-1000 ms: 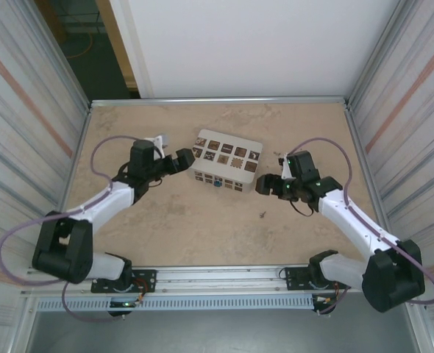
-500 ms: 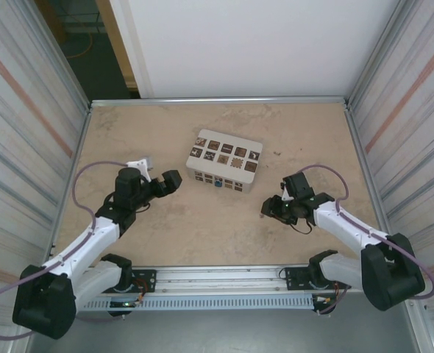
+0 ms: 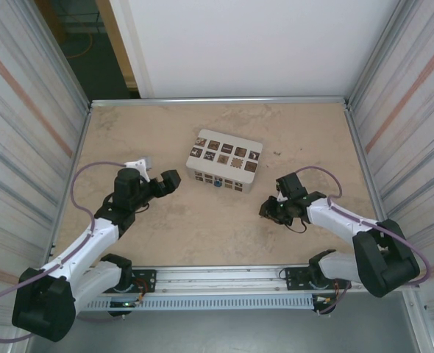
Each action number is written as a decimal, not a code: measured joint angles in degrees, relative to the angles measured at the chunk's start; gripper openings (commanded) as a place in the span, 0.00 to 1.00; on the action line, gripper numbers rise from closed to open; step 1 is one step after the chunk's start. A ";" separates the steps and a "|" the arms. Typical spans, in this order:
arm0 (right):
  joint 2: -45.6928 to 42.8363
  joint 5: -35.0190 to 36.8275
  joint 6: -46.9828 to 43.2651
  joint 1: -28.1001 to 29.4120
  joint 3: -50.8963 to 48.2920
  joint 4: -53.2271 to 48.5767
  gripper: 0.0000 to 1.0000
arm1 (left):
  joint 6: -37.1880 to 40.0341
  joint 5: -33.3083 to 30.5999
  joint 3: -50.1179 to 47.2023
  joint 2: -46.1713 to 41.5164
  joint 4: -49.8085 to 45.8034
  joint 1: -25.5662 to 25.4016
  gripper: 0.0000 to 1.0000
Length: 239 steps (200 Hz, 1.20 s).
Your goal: Unlock the padlock with the key
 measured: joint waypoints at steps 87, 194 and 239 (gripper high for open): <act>3.52 1.09 1.25 1.29 0.02 2.21 0.22 | 0.44 -0.44 0.00 0.39 -0.04 0.00 0.99; 5.66 2.16 1.25 2.67 1.81 2.93 0.07 | 0.90 -0.57 0.00 0.79 -0.31 0.00 0.99; 5.27 3.04 0.68 3.08 2.40 2.43 0.01 | 1.07 -0.57 0.00 1.03 -0.48 0.00 0.99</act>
